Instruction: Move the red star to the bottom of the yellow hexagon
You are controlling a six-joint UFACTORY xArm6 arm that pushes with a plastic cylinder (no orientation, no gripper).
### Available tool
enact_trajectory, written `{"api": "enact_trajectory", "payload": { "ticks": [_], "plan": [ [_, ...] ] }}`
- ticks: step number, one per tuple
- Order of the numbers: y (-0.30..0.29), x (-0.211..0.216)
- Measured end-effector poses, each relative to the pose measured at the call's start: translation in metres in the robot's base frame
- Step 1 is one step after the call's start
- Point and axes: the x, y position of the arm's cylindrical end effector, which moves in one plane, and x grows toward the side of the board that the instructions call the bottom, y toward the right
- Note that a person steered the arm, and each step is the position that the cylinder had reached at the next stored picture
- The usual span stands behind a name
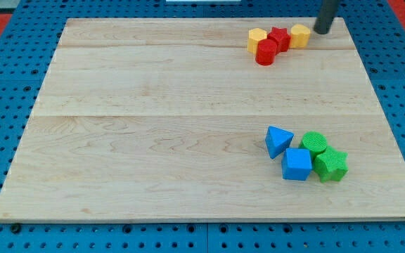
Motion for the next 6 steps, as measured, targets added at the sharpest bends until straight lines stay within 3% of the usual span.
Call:
{"api": "enact_trajectory", "payload": {
  "ticks": [2,3,5,6],
  "plan": [
    [-0.119,0.035],
    [-0.124,0.035],
    [-0.069,0.048],
    [-0.109,0.063]
  ]
}}
